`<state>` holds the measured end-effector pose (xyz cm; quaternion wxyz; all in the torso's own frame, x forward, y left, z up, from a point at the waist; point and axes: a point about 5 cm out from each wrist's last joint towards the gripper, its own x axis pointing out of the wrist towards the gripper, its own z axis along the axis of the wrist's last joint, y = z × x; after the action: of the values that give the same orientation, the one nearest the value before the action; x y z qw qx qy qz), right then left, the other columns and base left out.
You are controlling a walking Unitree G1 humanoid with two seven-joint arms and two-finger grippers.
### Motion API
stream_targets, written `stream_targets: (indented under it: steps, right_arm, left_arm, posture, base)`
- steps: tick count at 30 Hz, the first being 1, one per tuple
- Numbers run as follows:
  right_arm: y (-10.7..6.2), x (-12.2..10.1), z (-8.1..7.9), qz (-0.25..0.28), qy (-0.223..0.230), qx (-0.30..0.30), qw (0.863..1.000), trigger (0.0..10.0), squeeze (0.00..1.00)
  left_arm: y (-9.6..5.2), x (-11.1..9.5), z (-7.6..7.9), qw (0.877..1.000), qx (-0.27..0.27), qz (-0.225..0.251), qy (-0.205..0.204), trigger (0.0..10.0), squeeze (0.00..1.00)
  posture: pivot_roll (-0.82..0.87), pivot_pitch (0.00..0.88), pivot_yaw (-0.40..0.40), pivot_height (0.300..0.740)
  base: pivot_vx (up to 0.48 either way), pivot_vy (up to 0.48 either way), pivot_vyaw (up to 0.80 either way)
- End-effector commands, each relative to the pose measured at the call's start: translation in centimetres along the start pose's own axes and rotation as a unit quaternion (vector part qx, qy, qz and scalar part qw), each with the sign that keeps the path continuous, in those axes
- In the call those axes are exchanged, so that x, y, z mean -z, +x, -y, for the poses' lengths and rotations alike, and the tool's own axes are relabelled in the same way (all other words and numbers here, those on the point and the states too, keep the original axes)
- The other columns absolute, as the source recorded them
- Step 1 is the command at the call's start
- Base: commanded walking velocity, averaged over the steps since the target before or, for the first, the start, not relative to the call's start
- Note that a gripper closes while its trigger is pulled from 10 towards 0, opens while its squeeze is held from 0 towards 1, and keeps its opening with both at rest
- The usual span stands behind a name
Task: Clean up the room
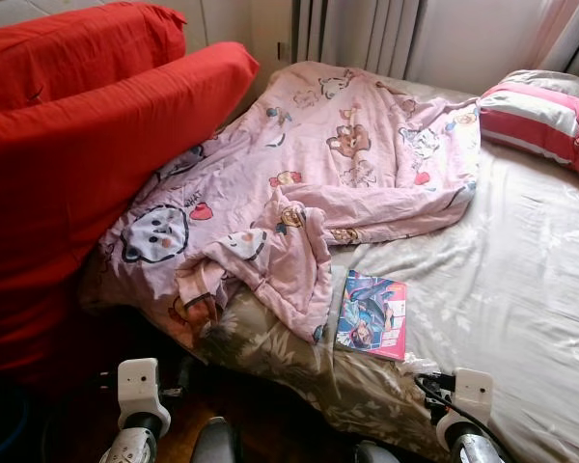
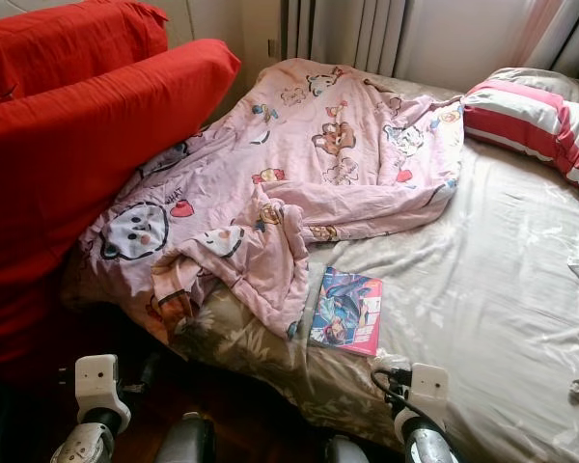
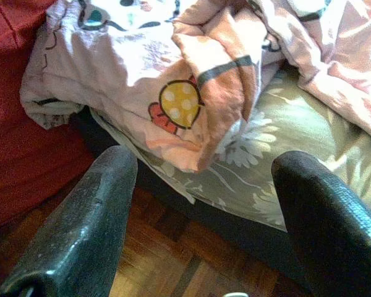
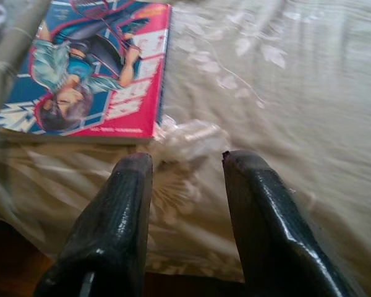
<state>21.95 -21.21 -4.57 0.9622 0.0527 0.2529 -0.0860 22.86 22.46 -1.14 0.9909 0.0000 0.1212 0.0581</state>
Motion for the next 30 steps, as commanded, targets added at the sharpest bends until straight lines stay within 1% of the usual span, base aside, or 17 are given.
stream_targets:
  steps: [1,16,18,20,30]
  right_arm:
    - [-0.04,0.29,-0.37,-0.008,0.0,-0.007,1.0,10.0,0.0]
    - [-0.12,0.55,-0.66,-0.012,0.003,-0.004,1.0,10.0,0.0]
    - [0.03,0.61,-0.85,-0.023,0.011,0.002,1.0,10.0,0.0]
    - [0.03,0.57,-0.9,-0.02,0.01,0.001,1.0,10.0,0.0]
    - [0.16,0.2,-0.88,-0.01,0.008,0.01,1.0,10.0,0.0]
  left_arm:
    - [-0.19,0.18,-0.53,1.0,-0.004,-0.008,-0.001,10.0,0.0]
    - [-0.39,0.29,-0.8,1.0,0.002,-0.01,0.004,10.0,0.0]
    - [-0.51,0.25,-1.01,1.0,0.004,-0.009,0.007,10.0,0.0]
    - [-0.53,0.24,-1.05,1.0,0.004,-0.009,0.007,10.0,0.0]
    - [-0.71,0.3,-1.35,1.0,0.0,-0.012,0.007,10.0,0.0]
  posture:
    - [0.03,0.115,-0.021,0.649]
    - [0.03,0.105,-0.013,0.649]
    - [0.05,0.119,-0.007,0.649]
    - [0.05,0.123,-0.007,0.649]
    - [0.06,0.143,-0.005,0.649]
  base:
    - [0.281,0.0,0.0]
    - [0.3,0.0,0.0]
    - [0.264,0.0,-0.69]
    - [0.0,0.0,-0.69]
    - [0.0,0.0,0.0]
